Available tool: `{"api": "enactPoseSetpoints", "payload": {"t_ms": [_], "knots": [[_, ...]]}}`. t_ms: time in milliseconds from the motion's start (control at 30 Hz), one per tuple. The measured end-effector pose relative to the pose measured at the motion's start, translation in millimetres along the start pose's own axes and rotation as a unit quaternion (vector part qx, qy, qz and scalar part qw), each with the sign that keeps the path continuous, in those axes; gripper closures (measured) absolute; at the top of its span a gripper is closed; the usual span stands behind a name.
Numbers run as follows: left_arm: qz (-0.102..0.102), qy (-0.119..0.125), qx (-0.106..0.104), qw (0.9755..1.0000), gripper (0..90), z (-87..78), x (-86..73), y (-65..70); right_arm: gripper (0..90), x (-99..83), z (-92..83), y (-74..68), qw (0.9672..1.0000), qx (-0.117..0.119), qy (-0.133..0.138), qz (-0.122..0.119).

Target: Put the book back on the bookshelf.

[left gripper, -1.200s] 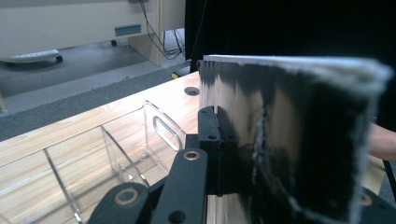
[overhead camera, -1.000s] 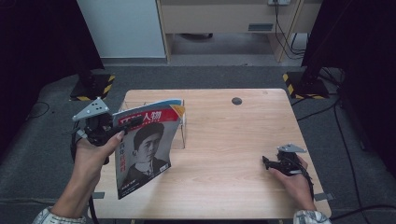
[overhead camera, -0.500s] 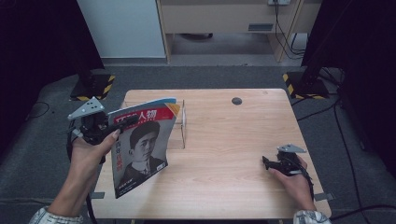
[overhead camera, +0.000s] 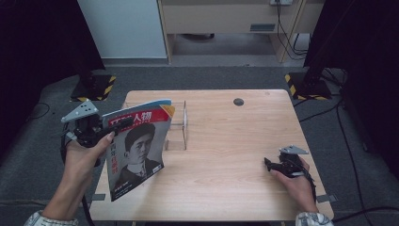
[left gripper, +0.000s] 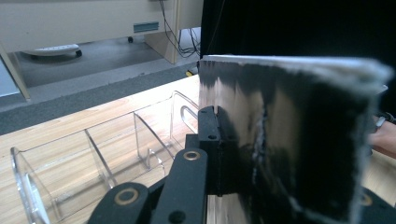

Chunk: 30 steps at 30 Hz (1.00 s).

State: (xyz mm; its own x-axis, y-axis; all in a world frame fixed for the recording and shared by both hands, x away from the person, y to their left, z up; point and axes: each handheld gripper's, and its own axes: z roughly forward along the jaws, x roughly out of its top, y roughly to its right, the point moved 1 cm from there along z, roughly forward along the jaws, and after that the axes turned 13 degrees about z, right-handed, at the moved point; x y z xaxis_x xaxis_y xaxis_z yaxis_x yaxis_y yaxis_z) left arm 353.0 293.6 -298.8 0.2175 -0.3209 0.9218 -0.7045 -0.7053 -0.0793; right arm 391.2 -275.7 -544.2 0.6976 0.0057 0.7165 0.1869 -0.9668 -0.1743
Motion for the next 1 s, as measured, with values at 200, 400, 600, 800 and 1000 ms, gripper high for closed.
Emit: {"api": "enactPoseSetpoints", "payload": {"t_ms": [200,400,600,800,1000], "knots": [[-0.002,0.001,0.006,1.0,86.6,-5.7,-2.5,-3.5,23.4,0.0,0.0,0.0,1.0,0.0,0.0,0.0],[-0.005,-0.001,0.006,1.0,86.6,-6.8,-8.0,-5.0,23.3,-0.1,0.0,-0.1,1.0,0.0,0.001,0.0],[-0.007,0.001,0.013,0.9999,86.7,-13.9,-8.2,-8.5,23.3,-0.2,0.0,0.0,1.0,0.0,0.001,-0.002],[-0.013,0.007,0.015,0.9998,86.7,-19.5,-9.6,-12.0,23.3,-0.2,0.0,-0.1,1.0,0.001,0.001,-0.002],[-0.016,0.009,0.021,0.9996,86.7,-27.5,-12.1,-16.4,23.3,-0.7,-0.3,-0.9,1.0,0.001,0.002,0.001]]}}
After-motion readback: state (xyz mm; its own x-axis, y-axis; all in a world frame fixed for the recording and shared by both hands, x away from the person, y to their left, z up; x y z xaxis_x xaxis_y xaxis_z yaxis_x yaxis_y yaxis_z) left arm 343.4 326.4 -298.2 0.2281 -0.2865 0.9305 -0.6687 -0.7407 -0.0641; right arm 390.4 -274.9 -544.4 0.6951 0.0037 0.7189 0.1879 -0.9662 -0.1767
